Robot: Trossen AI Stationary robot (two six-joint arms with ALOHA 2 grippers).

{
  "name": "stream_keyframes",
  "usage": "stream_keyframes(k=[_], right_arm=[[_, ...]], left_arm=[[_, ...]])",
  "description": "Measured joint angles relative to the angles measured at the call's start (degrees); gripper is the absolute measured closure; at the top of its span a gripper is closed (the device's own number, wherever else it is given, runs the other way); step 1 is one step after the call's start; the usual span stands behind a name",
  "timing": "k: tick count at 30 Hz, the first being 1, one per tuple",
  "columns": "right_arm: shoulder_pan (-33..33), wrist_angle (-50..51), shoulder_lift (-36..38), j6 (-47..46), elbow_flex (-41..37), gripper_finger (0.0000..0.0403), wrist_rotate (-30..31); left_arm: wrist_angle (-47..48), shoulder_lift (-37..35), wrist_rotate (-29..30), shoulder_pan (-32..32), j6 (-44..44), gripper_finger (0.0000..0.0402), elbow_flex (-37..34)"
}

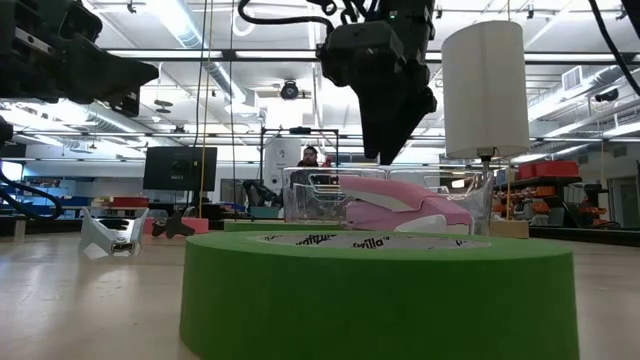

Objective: Pick and place Stapler, Stapler remover, tape
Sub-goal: Put the pink stapler into the left transparent bin

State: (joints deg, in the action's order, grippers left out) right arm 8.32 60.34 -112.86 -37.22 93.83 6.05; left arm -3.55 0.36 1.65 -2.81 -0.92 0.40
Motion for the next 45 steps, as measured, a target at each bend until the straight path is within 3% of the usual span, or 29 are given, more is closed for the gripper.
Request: stream_keyframes(k=[9, 19, 23, 28, 35, 45], right_arm=[[0.0, -6.4, 0.0, -2.8, -6.1, 0.0195, -0.2], [-0.6, -9.6, 0.2, -5.8, -11.7, 0.0166, 1.3], [-1.0, -11.4, 0.4, -7.4, -14.1, 0.0190, 1.6], [-0.6, -11.8, 0.4, -7.5, -14.1, 0.0274, 1.5], [-0.1, -10.5, 1.0, -5.7, -12.8, 0.0274, 1.9], [-0.2, 0.7, 1.2, -0.7, -1.0, 0.0274, 4.3]], left_arm=[[0.0, 0.0, 0.0, 0.0, 0.5, 0.0385, 0.0], [0.0, 0.0, 0.0, 0.0, 0.4, 0.0385, 0.0], [0.0, 0.0, 0.0, 0.0, 0.4, 0.0385, 0.0], [0.0, 0.0, 0.0, 0.0, 0.3, 0.0385, 0.0], [0.1, 0.0, 0.0, 0.0, 0.3, 0.0385, 0.0], [0.7, 0.0, 0.0, 0.0, 0.3, 0.0385, 0.0]])
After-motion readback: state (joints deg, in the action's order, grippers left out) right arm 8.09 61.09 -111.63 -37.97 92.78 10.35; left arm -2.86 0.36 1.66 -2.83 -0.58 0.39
